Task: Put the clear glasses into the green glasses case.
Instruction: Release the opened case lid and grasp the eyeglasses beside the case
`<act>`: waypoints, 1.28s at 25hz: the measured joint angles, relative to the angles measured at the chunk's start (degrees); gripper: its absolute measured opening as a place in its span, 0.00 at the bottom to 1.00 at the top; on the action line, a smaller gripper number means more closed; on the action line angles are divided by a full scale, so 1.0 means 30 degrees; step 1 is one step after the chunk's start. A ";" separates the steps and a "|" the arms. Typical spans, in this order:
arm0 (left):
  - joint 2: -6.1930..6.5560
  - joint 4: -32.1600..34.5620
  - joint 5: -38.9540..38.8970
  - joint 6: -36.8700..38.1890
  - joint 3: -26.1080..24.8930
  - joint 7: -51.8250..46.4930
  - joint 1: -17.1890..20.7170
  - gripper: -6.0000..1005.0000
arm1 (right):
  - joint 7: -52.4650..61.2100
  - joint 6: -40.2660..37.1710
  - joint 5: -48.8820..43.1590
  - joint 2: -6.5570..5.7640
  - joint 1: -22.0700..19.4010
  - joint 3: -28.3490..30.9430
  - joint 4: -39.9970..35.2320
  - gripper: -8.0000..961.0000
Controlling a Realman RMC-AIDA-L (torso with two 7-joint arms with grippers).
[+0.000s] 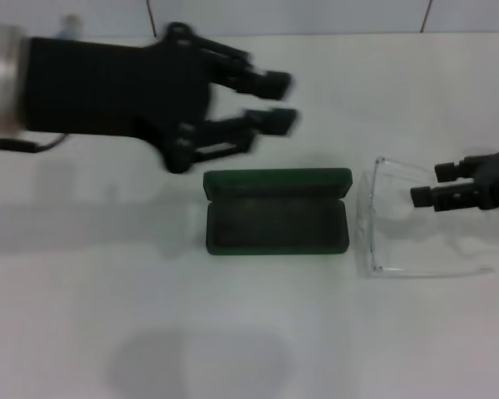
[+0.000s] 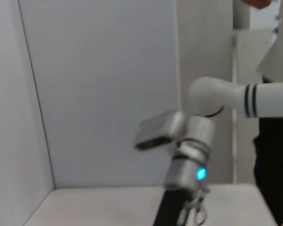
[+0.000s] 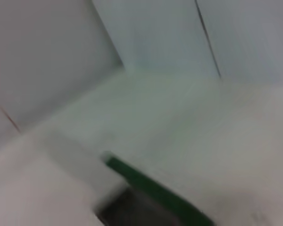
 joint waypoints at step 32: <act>0.0659 -0.8631 -0.0846 0.2442 -0.3722 0.8251 0.0910 0.29 | 1.4713 -0.0363 -0.8040 0.0274 1.2089 -0.5630 0.5050 0.79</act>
